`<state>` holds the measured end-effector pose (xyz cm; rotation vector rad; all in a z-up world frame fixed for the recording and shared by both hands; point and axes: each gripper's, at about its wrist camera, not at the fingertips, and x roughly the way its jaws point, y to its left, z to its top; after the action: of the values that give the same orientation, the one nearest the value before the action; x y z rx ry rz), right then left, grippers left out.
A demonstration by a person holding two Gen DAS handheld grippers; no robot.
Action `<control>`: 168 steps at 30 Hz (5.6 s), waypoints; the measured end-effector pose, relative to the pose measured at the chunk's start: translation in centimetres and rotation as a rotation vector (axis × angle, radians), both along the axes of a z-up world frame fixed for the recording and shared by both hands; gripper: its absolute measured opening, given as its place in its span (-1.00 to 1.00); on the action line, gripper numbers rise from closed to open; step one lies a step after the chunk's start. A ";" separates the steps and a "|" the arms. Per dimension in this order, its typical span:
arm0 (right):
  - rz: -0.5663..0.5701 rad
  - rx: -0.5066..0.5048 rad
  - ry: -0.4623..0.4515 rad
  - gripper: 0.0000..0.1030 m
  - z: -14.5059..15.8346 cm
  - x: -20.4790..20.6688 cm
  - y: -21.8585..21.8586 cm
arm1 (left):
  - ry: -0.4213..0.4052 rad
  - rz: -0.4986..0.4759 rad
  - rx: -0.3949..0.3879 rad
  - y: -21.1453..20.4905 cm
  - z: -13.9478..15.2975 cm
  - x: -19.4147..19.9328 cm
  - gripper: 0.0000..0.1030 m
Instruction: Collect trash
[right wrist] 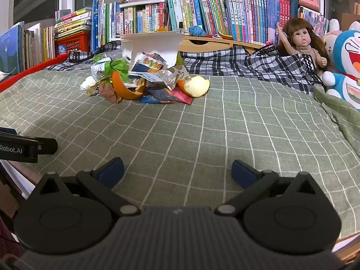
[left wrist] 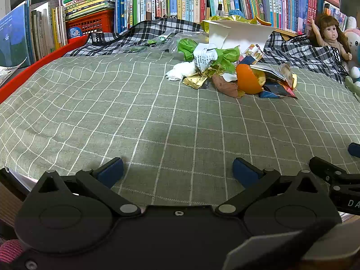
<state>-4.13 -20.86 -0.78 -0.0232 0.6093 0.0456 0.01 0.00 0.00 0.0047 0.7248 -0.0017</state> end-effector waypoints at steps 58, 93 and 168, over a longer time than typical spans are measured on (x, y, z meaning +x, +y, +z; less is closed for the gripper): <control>-0.003 0.000 0.018 1.00 0.2 0.4 -0.1 | -0.001 0.000 0.000 0.0 0.0 0.0 1.00; 0.001 0.116 -0.010 0.80 4.8 8.3 -2.6 | -0.101 -0.048 -0.117 2.9 5.0 5.8 0.83; 0.055 0.427 -0.013 -0.85 6.3 -2.9 -3.1 | -0.120 -0.153 -0.314 3.6 5.5 -6.8 -0.46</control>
<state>-7.04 -24.00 5.53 0.3733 0.5757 0.2275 -6.83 3.59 5.51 -0.2379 0.5970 -0.2593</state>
